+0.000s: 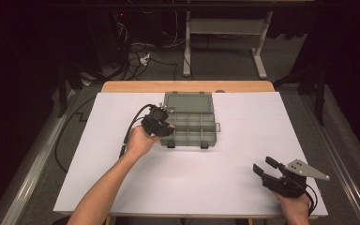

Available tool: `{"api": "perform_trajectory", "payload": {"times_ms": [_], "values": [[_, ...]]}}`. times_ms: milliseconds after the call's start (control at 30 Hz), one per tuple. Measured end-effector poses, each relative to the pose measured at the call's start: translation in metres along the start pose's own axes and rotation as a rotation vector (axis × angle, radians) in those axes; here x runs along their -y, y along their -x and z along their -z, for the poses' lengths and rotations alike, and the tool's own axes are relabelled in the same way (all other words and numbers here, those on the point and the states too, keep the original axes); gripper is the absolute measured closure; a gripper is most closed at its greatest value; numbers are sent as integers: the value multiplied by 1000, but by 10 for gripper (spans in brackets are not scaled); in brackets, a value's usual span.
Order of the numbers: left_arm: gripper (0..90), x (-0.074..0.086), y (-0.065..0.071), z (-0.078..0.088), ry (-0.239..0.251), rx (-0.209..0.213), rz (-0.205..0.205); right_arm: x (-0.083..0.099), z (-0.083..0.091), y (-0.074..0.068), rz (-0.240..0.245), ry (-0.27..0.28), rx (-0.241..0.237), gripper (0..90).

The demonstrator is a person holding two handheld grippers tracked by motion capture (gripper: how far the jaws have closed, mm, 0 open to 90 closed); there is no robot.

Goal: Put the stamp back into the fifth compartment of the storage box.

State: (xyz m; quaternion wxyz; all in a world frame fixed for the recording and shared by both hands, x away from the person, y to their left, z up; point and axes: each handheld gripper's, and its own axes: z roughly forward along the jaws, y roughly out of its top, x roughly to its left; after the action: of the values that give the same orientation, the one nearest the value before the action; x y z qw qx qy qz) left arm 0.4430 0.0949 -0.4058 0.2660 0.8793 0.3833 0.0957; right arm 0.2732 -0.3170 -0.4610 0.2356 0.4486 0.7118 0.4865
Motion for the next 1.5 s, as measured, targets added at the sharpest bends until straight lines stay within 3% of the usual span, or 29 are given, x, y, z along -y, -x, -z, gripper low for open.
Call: {"api": "perform_trajectory", "payload": {"times_ms": [400,533,800,967,1067,1500], "values": [[641,2,-1,-3,-20,-7,8,0,0,0,-1,-1,-1,378],[527,2,-1,-1,-11,-23,8,0,0,0,-2,-1,-1,378],[489,5,0,11,13,-18,10,0,0,0,-4,-1,-2,377],[469,14,2,22,59,-7,11,0,0,0,-2,-1,-3,377],[462,21,3,28,80,-22,5,0,0,0,0,-2,-3,377],[441,47,4,44,124,-7,25,0,-1,-1,-1,-7,-1,376]]}}
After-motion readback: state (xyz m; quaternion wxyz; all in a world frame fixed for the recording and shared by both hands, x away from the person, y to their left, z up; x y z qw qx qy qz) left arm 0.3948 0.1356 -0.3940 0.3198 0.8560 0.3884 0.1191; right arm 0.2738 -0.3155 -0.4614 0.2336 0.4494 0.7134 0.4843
